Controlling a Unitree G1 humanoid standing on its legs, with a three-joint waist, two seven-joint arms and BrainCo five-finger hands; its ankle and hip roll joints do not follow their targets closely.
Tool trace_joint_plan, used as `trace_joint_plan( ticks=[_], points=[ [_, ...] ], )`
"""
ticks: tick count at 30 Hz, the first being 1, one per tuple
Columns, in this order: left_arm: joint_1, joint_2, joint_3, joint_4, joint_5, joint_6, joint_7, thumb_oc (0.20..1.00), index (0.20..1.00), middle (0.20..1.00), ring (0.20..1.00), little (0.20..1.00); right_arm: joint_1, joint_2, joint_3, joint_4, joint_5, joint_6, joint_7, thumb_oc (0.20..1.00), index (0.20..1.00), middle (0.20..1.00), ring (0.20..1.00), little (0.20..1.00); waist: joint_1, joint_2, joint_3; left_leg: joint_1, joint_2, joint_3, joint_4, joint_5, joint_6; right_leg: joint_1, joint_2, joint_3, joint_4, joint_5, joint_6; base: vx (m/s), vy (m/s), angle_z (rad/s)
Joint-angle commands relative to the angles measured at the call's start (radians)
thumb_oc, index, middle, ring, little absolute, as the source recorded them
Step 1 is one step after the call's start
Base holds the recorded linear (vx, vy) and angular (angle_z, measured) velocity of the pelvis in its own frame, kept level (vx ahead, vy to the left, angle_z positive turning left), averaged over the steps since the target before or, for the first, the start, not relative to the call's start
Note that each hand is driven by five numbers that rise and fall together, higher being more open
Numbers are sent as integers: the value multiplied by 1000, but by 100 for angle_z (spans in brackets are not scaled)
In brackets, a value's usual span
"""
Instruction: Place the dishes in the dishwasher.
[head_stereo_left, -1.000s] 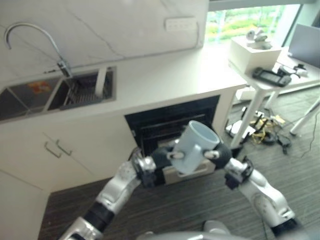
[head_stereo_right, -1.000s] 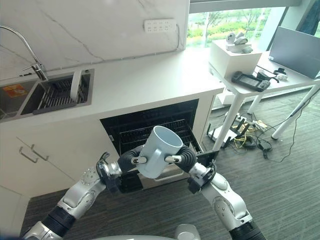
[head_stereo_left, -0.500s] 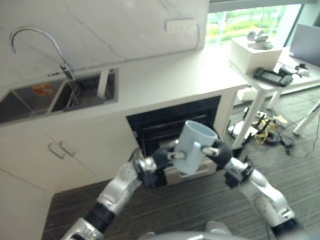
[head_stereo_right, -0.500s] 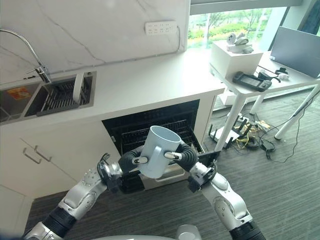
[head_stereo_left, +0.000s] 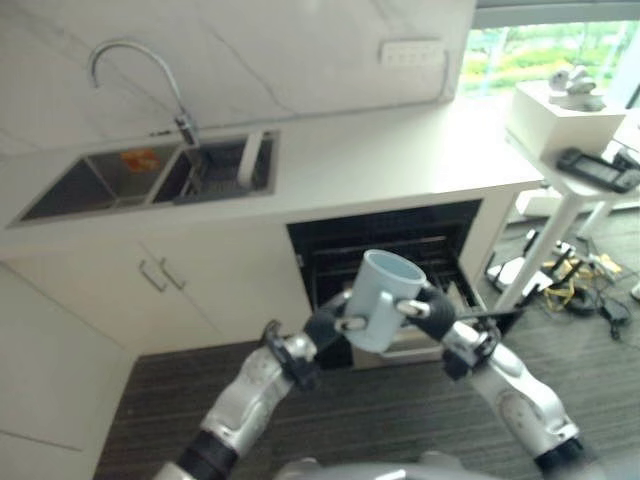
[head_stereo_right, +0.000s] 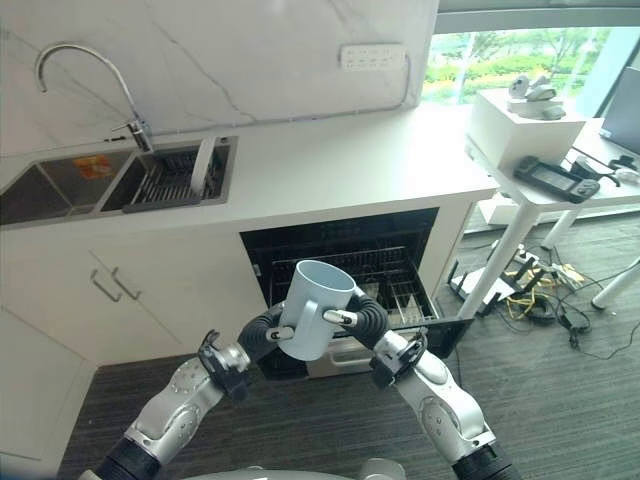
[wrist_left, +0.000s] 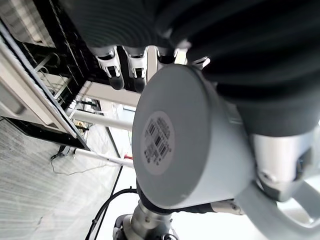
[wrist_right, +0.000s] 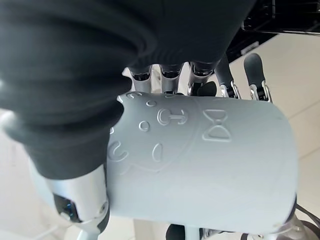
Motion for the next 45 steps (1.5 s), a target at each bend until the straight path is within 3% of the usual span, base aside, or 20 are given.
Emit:
trace_joint_plan(
  ticks=[1, 2, 4, 7, 10, 14, 16, 18, 19, 21, 27, 33, 38, 45],
  points=[
    [-48, 67, 65, 104, 149, 17, 150, 1000, 1000, 1000, 1000, 1000, -118, 72, -48, -134, 92, -175, 38, 200, 200, 200, 200, 200, -17, 1, 76, 15, -21, -109, 49, -50, 62, 30, 29, -91, 189, -3, 22, 39, 47, 45],
    [-63, 76, 68, 118, 153, 16, 157, 1000, 1000, 1000, 1000, 1000, -117, 76, -51, -132, 92, -188, 33, 200, 200, 200, 200, 200, -16, -1, 88, 16, -29, -125, 49, -50, 69, 7, 24, -75, 217, 3, 18, 70, -60, 66],
    [-81, 68, 85, 112, 150, 32, 158, 1000, 1000, 1000, 1000, 1000, -116, 81, -56, -123, 77, -206, 39, 200, 200, 200, 200, 200, -13, -11, 91, 17, -39, -158, 49, -44, 44, 30, 0, -42, 66, -9, 13, 148, -273, 53],
    [-78, 82, 104, 124, 152, 16, 173, 1000, 1000, 1000, 1000, 1000, -151, 79, -57, -108, 90, -192, 51, 200, 200, 200, 200, 200, -3, -33, 98, 33, -29, -161, 49, -58, 5, -43, -66, 36, 66, 24, 55, 161, -449, 22],
    [-52, 83, 134, 128, 124, 6, 177, 1000, 1000, 1000, 1000, 1000, -184, 66, -64, -89, 110, -158, 46, 200, 200, 200, 200, 200, 14, -28, 82, 23, 29, -172, 49, -46, -34, -33, -38, 7, 66, -33, 59, 162, -455, 12],
    [-27, 68, 127, 122, 112, -9, 185, 1000, 1000, 1000, 1000, 1000, -197, 44, -60, -99, 116, -165, 21, 200, 200, 200, 200, 200, 0, -23, 79, 5, 120, -192, 49, 1, -68, -11, 47, -23, 66, -90, -14, 147, -471, 21],
    [-8, 57, 142, 122, 100, -25, 179, 1000, 1000, 1000, 1000, 1000, -181, 37, -73, -101, 115, -165, 21, 200, 200, 200, 200, 200, 6, -35, 85, 3, 119, -185, 49, 126, -77, 17, 81, -9, 66, -116, -64, 149, -410, -3],
    [4, 50, 142, 128, 113, -39, 155, 1000, 1000, 1000, 1000, 1000, -167, 42, -87, -106, 90, -171, -6, 200, 200, 200, 200, 200, -2, 3, 87, -64, 124, -199, 49, 134, -94, 31, 111, -22, 66, -126, -68, 61, 77, -14],
    [1, 46, 132, 131, 126, -50, 147, 1000, 1000, 1000, 1000, 1000, -160, 43, -90, -104, 75, -189, -18, 200, 200, 200, 200, 200, -6, 23, 94, -130, 134, -202, 49, 169, -118, 46, 121, -26, 66, -140, -67, 11, 235, 24],
    [-19, 47, 117, 137, 140, -57, 151, 1000, 1000, 1000, 1000, 1000, -158, 31, -103, -103, 84, -201, -26, 200, 200, 200, 200, 200, -19, 26, 89, -153, 139, -190, 49, 128, -115, 43, 96, -33, 66, -144, -58, -14, 262, 58],
    [-36, 69, 139, 138, 144, -40, 147, 1000, 1000, 1000, 1000, 1000, -116, 38, -124, -100, 96, -202, 6, 200, 200, 200, 200, 200, -28, 22, 42, -119, 101, -189, 49, 47, -102, -2, 55, -28, 66, -128, -21, 12, 139, -21],
    [-31, 78, 130, 128, 218, -54, 178, 1000, 1000, 1000, 1000, 1000, -114, 55, -127, -103, 82, -190, -5, 200, 200, 200, 200, 200, -22, 9, 27, -106, 110, -154, 49, 19, -96, -19, 27, -38, 66, -122, -2, 32, 9, -9],
    [-45, 116, 119, 107, 381, -71, 214, 1000, 1000, 1000, 1000, 1000, -125, 48, -143, -83, 54, -198, -59, 200, 200, 200, 200, 200, -14, 7, 20, -101, 115, -140, 49, 7, -95, -24, 13, -50, 66, -122, 5, 44, -1, -7],
    [-76, 196, 112, 60, 539, -54, 130, 1000, 1000, 1000, 1000, 1000, -139, 18, -172, 6, -24, -162, -108, 200, 200, 200, 200, 200, -7, 11, 18, -94, 114, -137, 49, 2, -95, -20, 0, -60, 66, -123, 16, 67, 16, -2]
  ],
)
